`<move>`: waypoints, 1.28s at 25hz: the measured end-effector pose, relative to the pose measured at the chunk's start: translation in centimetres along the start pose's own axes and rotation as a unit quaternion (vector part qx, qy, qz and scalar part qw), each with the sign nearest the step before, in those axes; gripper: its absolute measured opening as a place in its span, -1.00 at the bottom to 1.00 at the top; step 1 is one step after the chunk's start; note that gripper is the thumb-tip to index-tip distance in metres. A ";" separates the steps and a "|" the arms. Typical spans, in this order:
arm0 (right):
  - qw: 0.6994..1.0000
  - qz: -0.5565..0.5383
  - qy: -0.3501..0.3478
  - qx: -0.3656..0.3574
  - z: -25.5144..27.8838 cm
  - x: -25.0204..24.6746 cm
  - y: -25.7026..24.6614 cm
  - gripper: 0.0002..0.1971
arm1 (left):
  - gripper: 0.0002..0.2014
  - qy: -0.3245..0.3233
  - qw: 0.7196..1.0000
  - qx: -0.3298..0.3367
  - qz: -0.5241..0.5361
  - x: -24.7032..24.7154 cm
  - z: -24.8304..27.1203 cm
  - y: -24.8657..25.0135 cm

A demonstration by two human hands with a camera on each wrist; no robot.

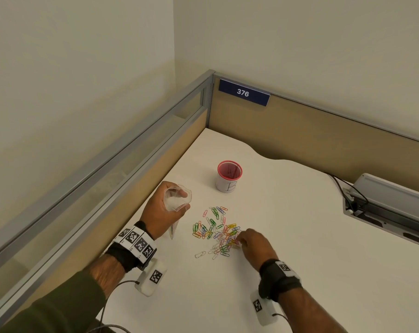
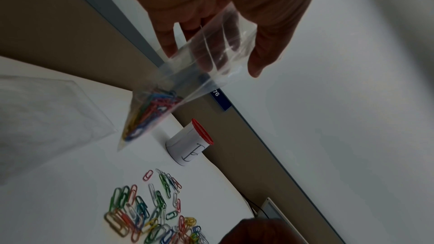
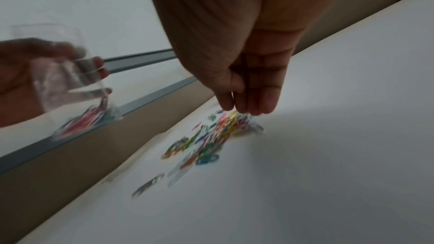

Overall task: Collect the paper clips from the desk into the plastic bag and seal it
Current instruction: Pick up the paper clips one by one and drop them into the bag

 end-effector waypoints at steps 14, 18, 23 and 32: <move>0.987 0.141 -0.042 -0.060 -1.7 2.6 -1.9 -0.79 | -0.57 0.006 1.000 0.000 -0.006 0.1 -0.9 -0.2; 0.990 0.132 -0.025 -0.037 -2.4 2.6 -1.6 -0.83 | -0.56 0.003 1.000 -0.003 -0.005 0.7 -1.1 -0.2; 0.998 0.045 0.003 0.042 -3.0 0.5 -0.6 -0.92 | -0.51 -0.004 1.000 -0.011 -0.008 1.4 -1.4 -0.4; 0.967 -0.228 0.102 0.039 -3.1 -11.1 -7.5 -0.93 | -0.54 -0.025 1.000 -0.009 -0.008 3.8 -2.1 -0.8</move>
Point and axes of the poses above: each hand's wrist, its own z-axis away from the middle knuckle, its own x-axis out of the palm, y = z × x, the point moved 6 cm from there along -z, towards the middle knuckle, and after that the axes turned 12 degrees about y, right-handed, at the moved point
